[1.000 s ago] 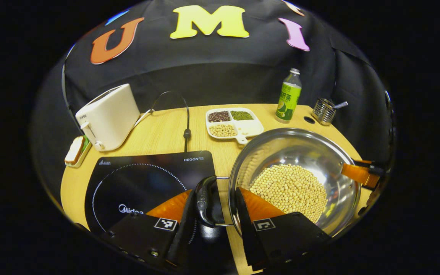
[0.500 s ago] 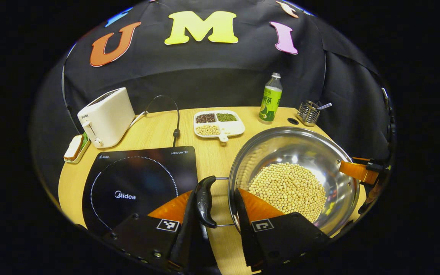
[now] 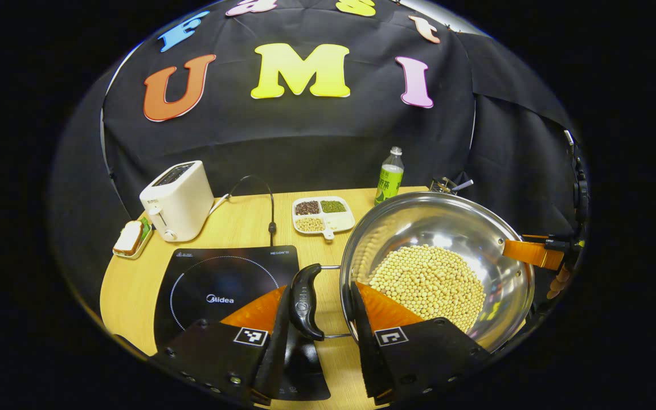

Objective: First push the handle of the pot to place it horizontally, then grasp the pot with both hands and set it on the induction cooktop.

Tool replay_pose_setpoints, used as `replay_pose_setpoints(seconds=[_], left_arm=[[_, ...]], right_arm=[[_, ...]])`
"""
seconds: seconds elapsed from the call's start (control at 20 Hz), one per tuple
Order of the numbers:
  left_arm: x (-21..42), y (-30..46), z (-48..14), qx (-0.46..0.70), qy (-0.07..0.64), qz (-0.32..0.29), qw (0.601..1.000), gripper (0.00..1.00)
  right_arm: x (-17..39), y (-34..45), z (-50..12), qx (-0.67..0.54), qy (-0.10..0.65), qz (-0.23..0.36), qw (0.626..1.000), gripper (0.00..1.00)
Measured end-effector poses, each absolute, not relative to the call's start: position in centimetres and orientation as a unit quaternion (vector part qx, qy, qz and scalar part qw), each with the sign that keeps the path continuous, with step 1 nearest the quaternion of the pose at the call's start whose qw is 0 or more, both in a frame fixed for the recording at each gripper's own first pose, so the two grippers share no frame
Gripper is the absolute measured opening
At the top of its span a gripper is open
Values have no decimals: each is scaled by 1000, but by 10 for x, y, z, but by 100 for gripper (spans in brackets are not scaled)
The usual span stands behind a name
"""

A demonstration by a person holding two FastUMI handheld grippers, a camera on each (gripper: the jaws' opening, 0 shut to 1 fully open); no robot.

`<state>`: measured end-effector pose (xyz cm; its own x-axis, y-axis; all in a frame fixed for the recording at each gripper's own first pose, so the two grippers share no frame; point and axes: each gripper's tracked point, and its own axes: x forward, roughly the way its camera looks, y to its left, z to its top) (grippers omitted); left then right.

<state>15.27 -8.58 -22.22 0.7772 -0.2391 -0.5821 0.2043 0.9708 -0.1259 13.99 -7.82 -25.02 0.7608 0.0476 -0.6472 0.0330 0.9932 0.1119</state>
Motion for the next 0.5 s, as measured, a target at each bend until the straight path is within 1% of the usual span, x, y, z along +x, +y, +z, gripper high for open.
replay_pose_setpoints(seconds=[0.25,0.5], left_arm=[[149,-46,-187,-31,288,-103,951,53],[144,2,-169,-39,275,-79,958,53]], right_arm=[[146,-40,-215,60,331,25,941,58],[155,9,-206,63,323,50,943,59]])
